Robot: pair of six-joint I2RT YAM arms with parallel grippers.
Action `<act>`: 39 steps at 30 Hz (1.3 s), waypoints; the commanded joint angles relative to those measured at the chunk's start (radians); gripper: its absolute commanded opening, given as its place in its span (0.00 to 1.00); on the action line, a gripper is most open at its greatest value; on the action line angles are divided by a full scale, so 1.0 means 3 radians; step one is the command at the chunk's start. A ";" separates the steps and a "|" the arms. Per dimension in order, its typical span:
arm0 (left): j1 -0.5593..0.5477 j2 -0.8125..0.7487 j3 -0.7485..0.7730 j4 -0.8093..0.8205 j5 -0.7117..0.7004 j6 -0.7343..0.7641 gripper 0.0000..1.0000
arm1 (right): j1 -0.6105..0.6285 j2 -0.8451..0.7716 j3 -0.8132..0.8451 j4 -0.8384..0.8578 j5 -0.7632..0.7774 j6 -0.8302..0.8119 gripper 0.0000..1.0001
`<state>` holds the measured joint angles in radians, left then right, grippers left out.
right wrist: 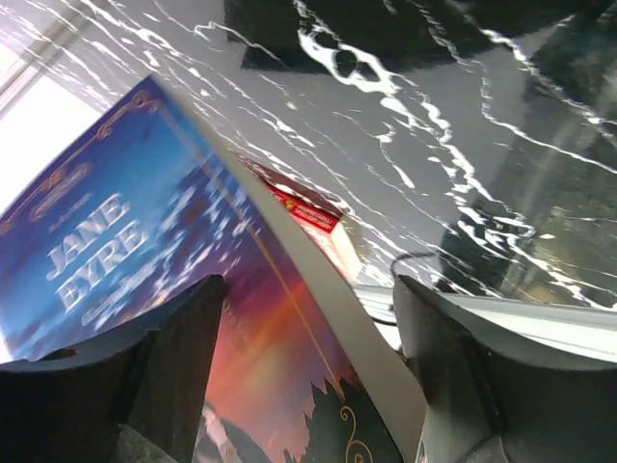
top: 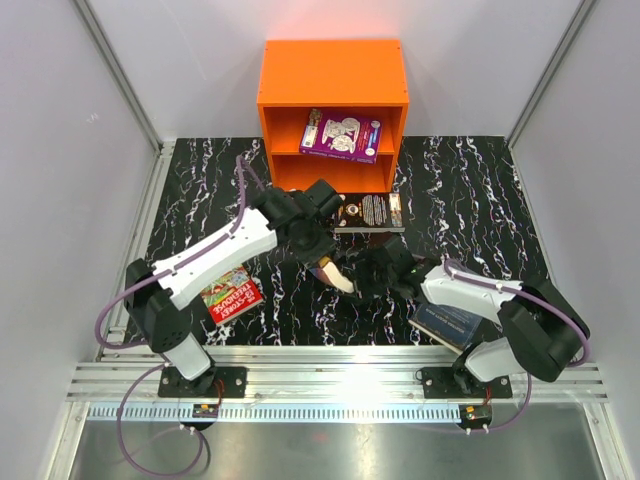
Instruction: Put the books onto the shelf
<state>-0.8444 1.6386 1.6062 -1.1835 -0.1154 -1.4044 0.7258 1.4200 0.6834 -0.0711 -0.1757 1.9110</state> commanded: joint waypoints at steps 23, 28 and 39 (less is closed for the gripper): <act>-0.0442 -0.1636 -0.1640 0.1346 0.0103 0.0038 0.91 | -0.0660 -0.0423 0.0197 -0.0254 -0.0518 -0.1640 0.00; -0.0422 -0.2000 -0.2407 0.1721 0.0237 0.0085 0.99 | -0.0721 -0.0372 0.0176 -0.0090 -0.0723 -0.1701 0.00; -0.0151 -0.2808 -0.3380 0.2089 0.0319 -0.0594 0.99 | -0.0808 -0.0203 0.0151 0.0068 -0.0974 -0.1569 0.00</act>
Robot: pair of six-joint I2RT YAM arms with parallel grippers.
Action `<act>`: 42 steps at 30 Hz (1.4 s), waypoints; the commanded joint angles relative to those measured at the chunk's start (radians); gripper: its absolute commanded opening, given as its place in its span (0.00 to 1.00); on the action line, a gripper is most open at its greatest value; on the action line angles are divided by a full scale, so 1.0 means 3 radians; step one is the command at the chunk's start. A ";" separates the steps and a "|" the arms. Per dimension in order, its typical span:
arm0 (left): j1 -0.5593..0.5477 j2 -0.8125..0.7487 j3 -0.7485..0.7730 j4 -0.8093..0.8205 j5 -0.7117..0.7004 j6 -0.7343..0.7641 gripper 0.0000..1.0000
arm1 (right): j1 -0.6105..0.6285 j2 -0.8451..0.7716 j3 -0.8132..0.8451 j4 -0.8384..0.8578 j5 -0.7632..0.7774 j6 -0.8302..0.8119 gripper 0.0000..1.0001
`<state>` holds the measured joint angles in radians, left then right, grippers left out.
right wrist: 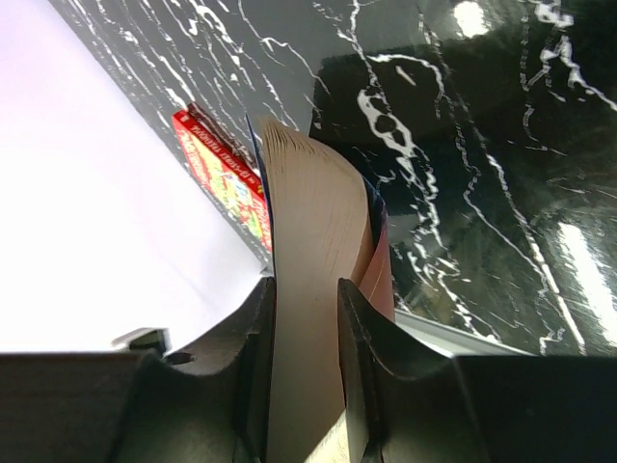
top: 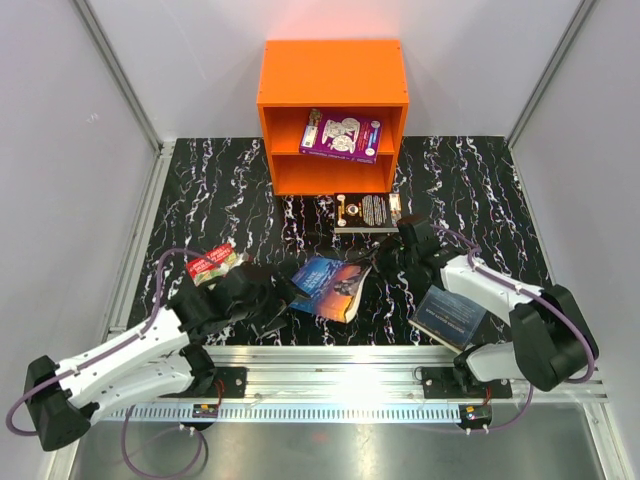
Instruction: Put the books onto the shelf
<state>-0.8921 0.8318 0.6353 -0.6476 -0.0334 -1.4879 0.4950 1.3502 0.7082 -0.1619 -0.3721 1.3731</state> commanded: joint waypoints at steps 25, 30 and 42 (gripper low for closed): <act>0.0264 0.1399 0.0387 0.1151 -0.0017 -0.0169 0.00 | -0.0065 -0.0021 -0.0004 0.0407 -0.0702 0.0117 0.00; 0.0274 0.1487 0.0596 0.1300 -0.0093 0.0070 0.00 | -0.0223 -0.0236 0.0205 0.0082 -0.0932 -0.0199 0.00; 0.0304 0.1594 0.1707 0.1548 -0.0538 0.1042 0.00 | -0.0469 -0.0711 0.2118 -0.3646 0.0591 -0.2138 1.00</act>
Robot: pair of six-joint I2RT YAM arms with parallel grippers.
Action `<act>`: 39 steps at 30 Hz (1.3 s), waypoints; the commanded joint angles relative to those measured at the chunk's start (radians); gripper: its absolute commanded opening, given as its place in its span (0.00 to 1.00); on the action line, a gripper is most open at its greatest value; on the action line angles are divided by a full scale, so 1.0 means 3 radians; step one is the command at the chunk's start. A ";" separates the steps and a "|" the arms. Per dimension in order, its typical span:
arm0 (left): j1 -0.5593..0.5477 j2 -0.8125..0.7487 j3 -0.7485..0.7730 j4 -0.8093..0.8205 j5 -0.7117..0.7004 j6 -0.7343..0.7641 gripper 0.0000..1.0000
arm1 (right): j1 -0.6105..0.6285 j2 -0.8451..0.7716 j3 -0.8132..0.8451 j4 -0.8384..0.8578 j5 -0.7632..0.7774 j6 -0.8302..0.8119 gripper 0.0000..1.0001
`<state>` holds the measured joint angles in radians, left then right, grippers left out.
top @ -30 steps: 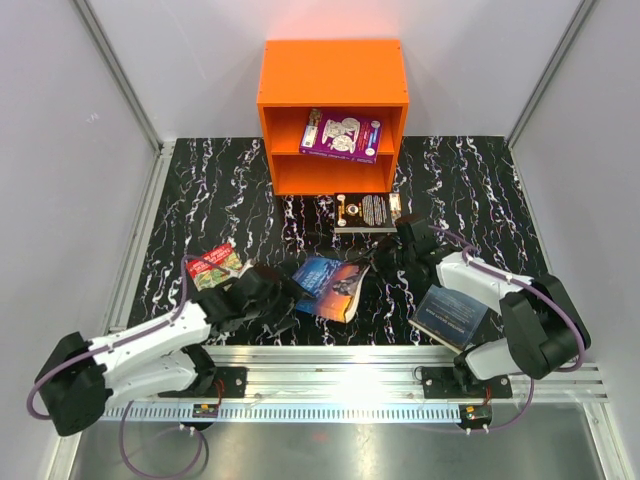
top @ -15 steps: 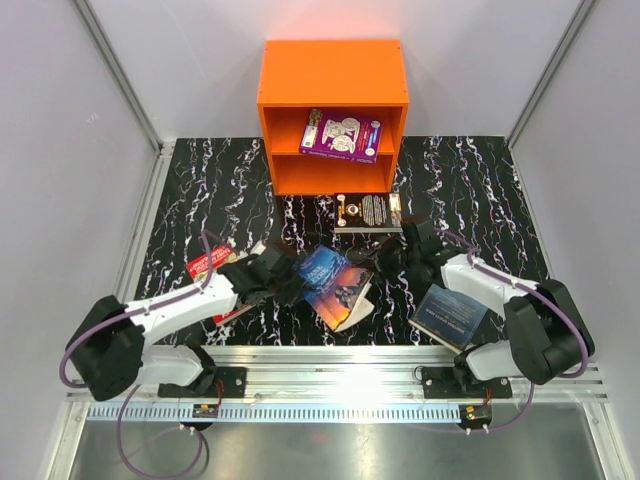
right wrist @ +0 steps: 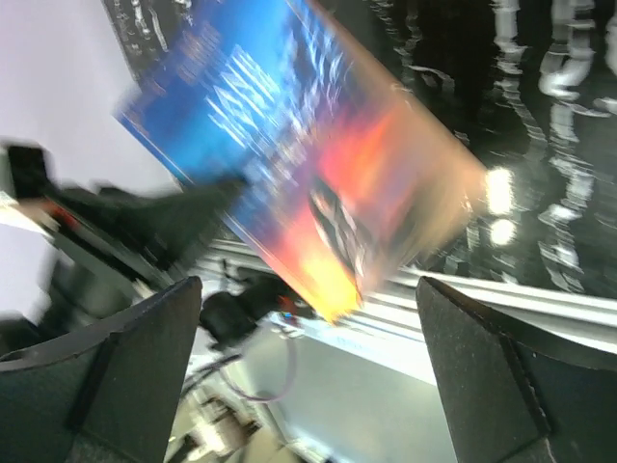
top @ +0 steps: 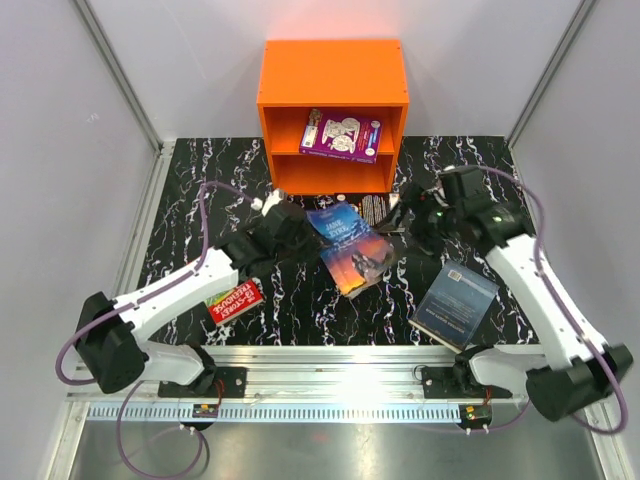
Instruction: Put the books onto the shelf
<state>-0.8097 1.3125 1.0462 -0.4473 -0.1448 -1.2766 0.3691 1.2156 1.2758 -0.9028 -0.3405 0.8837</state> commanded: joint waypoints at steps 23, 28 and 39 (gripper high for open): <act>0.0873 0.1822 0.2265 0.3240 0.2497 0.0201 0.00 | -0.0090 -0.0376 0.0267 -0.1429 0.0593 -0.1135 1.00; 0.1149 0.1771 0.2000 0.3367 0.2660 -0.0019 0.00 | -0.0090 -0.0161 0.0334 -0.1327 0.0578 -0.1130 1.00; 0.1563 0.1551 0.0869 0.3848 0.2947 -0.0157 0.00 | -0.0095 0.0151 0.0344 -0.1225 0.0480 -0.1110 1.00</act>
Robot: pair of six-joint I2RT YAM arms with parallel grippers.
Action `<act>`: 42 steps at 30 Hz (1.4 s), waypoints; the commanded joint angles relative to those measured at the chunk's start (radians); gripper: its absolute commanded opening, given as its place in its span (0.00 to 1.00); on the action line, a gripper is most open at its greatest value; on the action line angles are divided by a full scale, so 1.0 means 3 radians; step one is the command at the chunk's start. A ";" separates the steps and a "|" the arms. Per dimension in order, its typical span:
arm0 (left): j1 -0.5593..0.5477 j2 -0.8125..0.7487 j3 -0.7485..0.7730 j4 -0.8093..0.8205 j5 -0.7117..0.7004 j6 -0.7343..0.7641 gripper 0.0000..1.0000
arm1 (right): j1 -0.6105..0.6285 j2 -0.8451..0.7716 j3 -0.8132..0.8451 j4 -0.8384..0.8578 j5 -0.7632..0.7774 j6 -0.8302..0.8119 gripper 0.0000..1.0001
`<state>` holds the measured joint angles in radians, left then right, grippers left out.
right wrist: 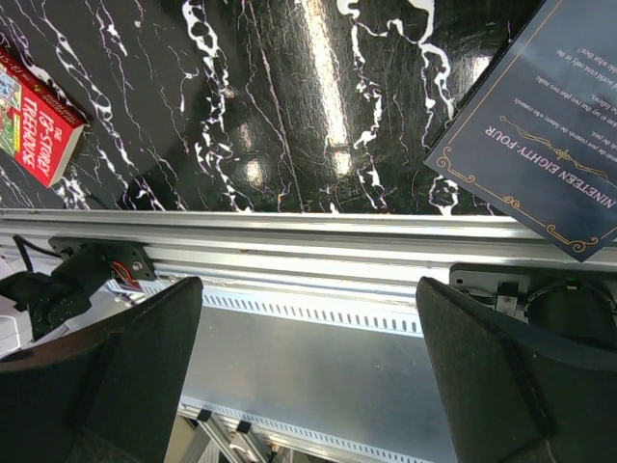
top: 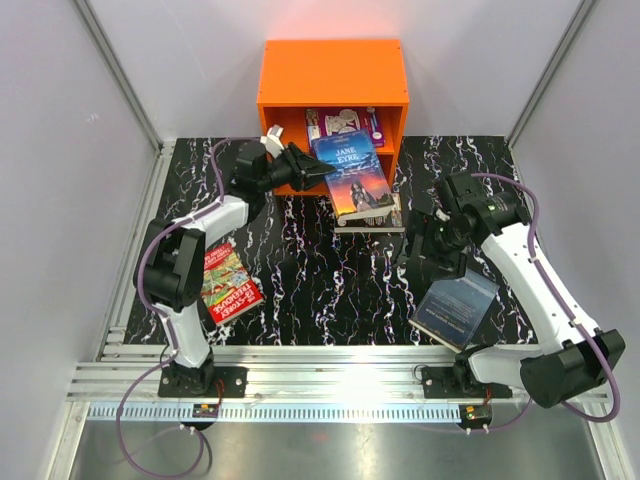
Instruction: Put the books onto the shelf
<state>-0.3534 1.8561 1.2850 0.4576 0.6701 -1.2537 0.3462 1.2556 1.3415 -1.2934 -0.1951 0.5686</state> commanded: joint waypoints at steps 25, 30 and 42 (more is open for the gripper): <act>-0.0038 -0.0592 -0.0766 0.1831 -0.2171 -0.0491 0.00 | -0.0039 0.0069 -0.0166 0.0149 -0.0127 0.0058 1.00; -0.0595 -0.0660 -0.0623 0.1665 -0.3311 -0.0147 0.00 | -0.0039 0.0054 -0.0304 0.0195 -0.0193 0.0078 1.00; -0.1031 -0.0251 0.0435 0.1093 -0.4815 -0.0208 0.00 | -0.0044 -0.0141 -0.0412 0.0134 -0.0163 0.0068 1.00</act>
<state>-0.6868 1.7786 1.2724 0.6315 -0.5526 -1.3022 0.3389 1.2530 1.2144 -1.2522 -0.2379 0.5884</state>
